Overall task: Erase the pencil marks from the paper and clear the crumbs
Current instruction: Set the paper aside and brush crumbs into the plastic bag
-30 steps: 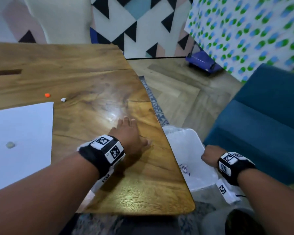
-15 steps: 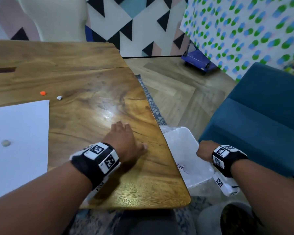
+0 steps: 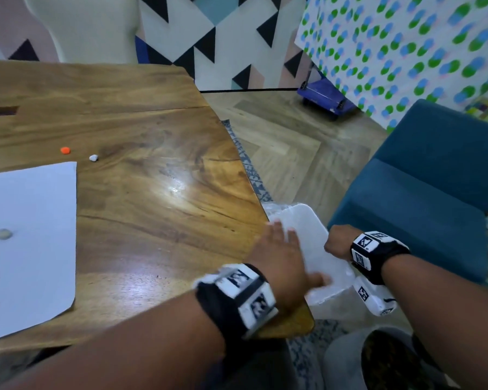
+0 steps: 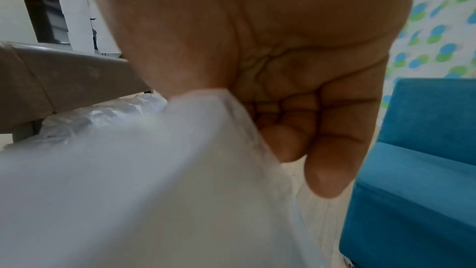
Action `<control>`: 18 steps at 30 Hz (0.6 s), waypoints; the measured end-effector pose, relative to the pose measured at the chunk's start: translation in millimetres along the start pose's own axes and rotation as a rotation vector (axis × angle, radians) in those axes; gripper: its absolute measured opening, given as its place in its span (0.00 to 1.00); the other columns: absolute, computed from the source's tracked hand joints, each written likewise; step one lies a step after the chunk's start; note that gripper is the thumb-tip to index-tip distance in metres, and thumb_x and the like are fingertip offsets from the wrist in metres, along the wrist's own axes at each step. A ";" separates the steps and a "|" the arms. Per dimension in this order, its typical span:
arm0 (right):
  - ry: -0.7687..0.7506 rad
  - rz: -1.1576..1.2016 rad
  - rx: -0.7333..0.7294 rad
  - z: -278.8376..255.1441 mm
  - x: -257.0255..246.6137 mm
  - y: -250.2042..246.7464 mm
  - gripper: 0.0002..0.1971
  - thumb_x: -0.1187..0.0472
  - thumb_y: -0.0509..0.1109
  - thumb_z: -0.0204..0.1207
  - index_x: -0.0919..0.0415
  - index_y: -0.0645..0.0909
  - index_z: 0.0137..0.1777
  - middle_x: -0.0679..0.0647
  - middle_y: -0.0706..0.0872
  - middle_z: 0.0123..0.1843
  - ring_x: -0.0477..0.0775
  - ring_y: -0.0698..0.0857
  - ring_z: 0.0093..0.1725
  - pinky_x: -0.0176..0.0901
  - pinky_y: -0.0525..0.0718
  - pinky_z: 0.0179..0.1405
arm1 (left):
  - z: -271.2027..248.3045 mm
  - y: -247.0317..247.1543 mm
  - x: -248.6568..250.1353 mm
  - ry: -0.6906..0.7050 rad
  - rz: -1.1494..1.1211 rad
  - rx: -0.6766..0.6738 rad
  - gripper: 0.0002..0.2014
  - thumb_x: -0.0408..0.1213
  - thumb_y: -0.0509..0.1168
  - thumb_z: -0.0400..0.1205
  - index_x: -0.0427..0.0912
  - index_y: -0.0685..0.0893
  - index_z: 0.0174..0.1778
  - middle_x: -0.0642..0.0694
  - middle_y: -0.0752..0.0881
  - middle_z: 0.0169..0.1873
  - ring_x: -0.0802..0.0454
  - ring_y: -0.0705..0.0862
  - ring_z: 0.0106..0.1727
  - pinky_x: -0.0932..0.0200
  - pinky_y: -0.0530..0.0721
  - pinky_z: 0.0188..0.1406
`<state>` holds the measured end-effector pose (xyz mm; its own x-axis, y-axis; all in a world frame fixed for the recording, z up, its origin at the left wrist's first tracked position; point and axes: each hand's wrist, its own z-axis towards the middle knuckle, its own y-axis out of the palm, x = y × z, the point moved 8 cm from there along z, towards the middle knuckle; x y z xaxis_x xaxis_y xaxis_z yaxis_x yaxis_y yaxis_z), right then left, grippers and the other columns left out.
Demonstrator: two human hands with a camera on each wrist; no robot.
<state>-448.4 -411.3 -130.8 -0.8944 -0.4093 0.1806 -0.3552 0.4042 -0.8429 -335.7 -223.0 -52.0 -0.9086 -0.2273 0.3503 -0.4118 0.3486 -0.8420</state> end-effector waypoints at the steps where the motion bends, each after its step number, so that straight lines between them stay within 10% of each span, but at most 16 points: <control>1: -0.001 0.003 -0.001 -0.6 1.0 1.0 0.12 0.60 0.63 0.76 0.59 0.72 0.30 0.59 0.83 0.43 0.61 0.83 0.40 0.40 0.73 0.26 | -0.1 -10.5 -25.9 -0.060 0.032 0.036 0.55 0.73 0.56 0.82 0.36 0.41 0.90 0.31 0.39 0.88 0.34 0.41 0.90 0.38 0.49 0.89; 8: -0.017 -0.004 -0.029 -1.4 4.2 13.2 0.12 0.60 0.63 0.77 0.59 0.73 0.31 0.58 0.82 0.43 0.60 0.82 0.41 0.38 0.70 0.24 | -25.9 -6.2 -90.1 -0.288 0.126 -0.035 0.57 0.76 0.50 0.80 0.34 0.36 0.88 0.28 0.34 0.86 0.30 0.37 0.88 0.34 0.50 0.88; 18: -0.051 -0.070 -0.050 5.7 -5.8 20.9 0.10 0.59 0.64 0.77 0.63 0.75 0.36 0.58 0.81 0.44 0.60 0.81 0.42 0.39 0.71 0.25 | -21.7 21.1 24.3 0.117 -0.031 -0.055 0.54 0.69 0.60 0.83 0.35 0.41 0.90 0.30 0.38 0.88 0.35 0.41 0.90 0.39 0.48 0.89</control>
<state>-449.1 -405.2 -152.4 -0.8522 -0.4788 0.2108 -0.4307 0.4132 -0.8023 -368.0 -201.4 -52.4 -0.8962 -0.1325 0.4235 -0.4397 0.3931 -0.8075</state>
